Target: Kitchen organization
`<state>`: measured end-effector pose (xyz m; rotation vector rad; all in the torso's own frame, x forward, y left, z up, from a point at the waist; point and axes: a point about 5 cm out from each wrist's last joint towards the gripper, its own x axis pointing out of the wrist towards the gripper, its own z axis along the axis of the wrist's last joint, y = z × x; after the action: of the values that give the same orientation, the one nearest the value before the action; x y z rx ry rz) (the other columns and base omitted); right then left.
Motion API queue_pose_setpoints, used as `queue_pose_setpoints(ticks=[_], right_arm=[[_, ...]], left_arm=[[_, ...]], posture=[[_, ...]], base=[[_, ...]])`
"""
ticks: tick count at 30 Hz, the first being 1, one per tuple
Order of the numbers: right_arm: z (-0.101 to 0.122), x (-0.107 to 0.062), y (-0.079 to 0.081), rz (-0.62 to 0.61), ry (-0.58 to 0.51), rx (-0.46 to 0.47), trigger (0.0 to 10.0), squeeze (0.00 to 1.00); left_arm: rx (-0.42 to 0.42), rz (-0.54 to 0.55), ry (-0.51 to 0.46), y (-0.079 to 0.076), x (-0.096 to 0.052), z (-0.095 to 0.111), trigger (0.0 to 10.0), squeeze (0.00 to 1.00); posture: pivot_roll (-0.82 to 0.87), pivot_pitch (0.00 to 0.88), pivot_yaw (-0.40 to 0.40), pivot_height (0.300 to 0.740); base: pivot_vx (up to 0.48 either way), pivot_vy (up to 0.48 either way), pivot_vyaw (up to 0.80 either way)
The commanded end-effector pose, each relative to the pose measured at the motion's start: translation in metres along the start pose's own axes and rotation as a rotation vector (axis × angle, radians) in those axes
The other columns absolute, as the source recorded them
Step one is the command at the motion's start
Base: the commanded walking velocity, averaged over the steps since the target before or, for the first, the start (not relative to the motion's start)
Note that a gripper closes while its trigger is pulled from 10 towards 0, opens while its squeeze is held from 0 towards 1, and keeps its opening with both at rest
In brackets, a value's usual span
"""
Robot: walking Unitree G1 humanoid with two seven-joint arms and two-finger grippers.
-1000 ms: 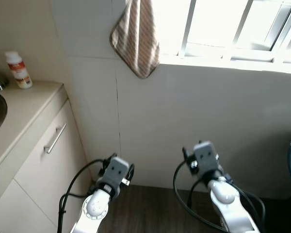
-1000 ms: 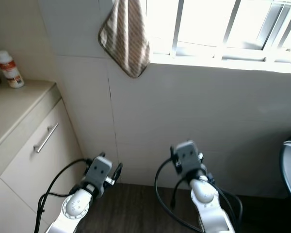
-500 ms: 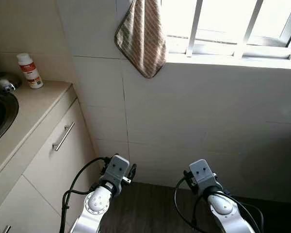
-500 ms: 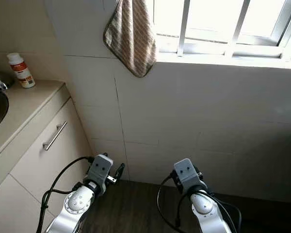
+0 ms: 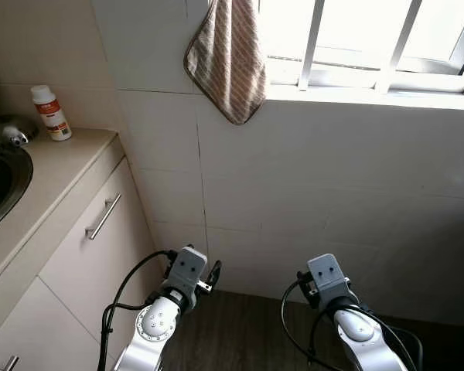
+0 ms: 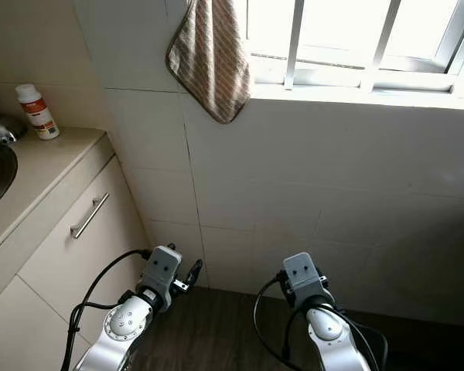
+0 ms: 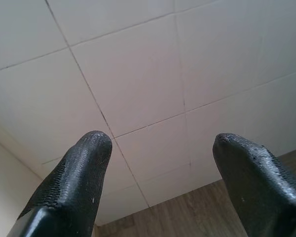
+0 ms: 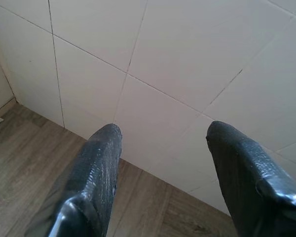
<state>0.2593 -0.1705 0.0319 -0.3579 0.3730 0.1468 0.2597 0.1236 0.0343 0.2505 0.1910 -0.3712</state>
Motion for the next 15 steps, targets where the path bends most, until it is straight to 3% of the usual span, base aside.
queue_pose_setpoints(ticks=[1,15], right_arm=[[0.0012,0.0018,-0.002,-0.009,0.002,0.015,10.0,0.0],[0.0013,0.0024,-0.0026,-0.004,0.006,0.029,10.0,0.0]], left_arm=[[-0.008,0.003,-0.014,0.0012,0.001,0.0024,10.0,0.0],[-0.009,0.007,-0.015,0.0015,0.0013,0.0027,10.0,0.0]], posture=[[-0.01,0.0,0.006,0.74],[-0.01,0.0,0.005,0.74]], base=[[0.0,0.0,0.0],[-0.214,0.0,0.0]])
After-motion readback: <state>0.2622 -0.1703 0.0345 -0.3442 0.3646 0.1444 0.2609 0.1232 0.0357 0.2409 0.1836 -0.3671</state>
